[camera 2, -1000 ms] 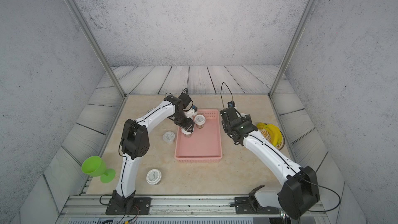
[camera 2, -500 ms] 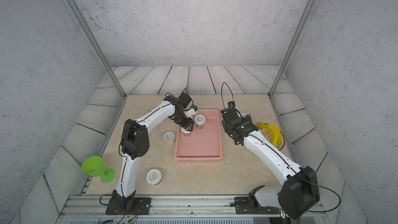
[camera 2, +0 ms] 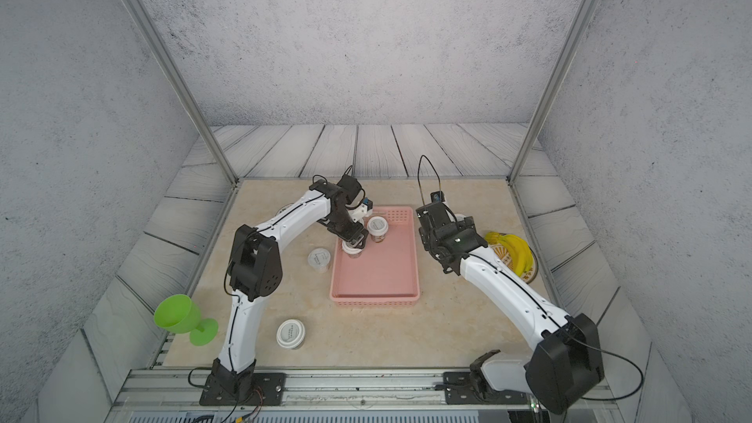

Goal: Put the yogurt in the basket
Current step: Place the yogurt in the basket.

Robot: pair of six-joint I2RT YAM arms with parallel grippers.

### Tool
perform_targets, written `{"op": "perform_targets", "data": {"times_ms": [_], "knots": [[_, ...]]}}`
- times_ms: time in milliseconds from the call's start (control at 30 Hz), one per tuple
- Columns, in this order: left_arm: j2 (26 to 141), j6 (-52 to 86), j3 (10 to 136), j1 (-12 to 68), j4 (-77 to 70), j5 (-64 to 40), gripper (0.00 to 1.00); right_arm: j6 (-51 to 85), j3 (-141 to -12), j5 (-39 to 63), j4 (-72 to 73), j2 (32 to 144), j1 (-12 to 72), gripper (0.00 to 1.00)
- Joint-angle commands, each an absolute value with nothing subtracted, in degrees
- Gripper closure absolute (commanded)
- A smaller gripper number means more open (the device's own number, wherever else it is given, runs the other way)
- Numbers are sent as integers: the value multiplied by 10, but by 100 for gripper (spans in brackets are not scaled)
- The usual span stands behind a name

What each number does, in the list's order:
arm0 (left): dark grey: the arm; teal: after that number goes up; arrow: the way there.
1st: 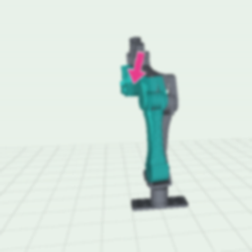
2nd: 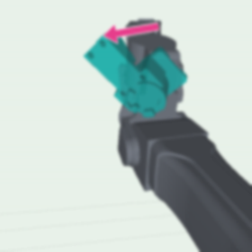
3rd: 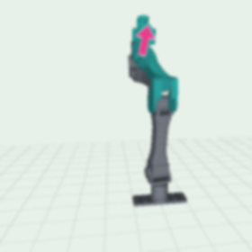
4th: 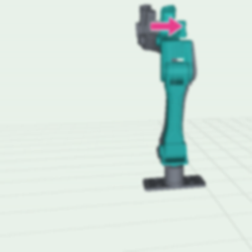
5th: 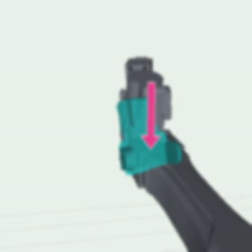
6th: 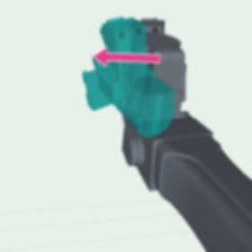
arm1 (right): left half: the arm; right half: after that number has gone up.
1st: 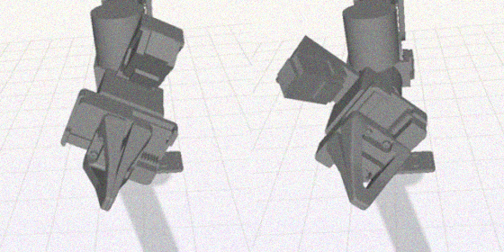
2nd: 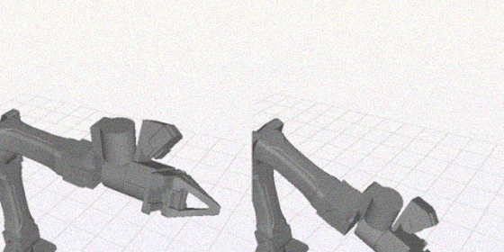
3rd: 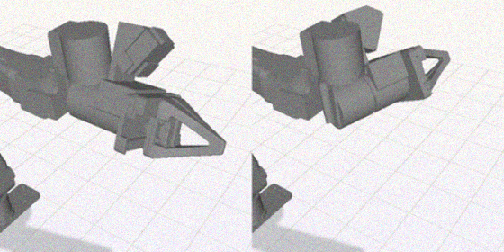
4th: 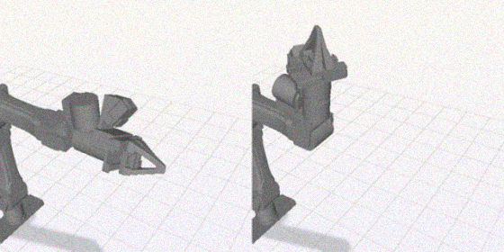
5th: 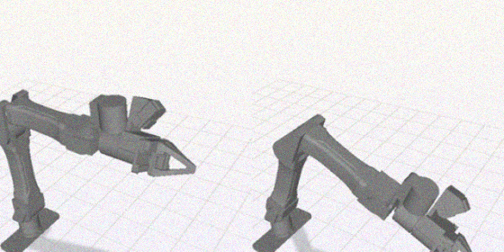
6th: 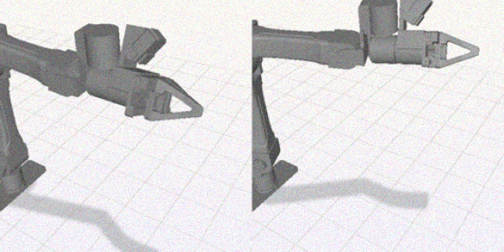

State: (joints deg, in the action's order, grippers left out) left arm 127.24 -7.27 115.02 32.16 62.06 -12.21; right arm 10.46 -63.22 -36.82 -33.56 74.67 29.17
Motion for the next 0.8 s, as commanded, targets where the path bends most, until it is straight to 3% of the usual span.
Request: {"op": "perform_targets", "data": {"times_ms": [0,533,767], "knots": [[1230,-72,1152,322,636,-117,14,112,-628,-367,-337,744,289,0],[1074,-64,1066,322,599,-56,6,127,-638,-349,-349,754,276,0],[979,-60,956,316,543,-22,1,170,-659,-257,-375,771,209,0]]}}
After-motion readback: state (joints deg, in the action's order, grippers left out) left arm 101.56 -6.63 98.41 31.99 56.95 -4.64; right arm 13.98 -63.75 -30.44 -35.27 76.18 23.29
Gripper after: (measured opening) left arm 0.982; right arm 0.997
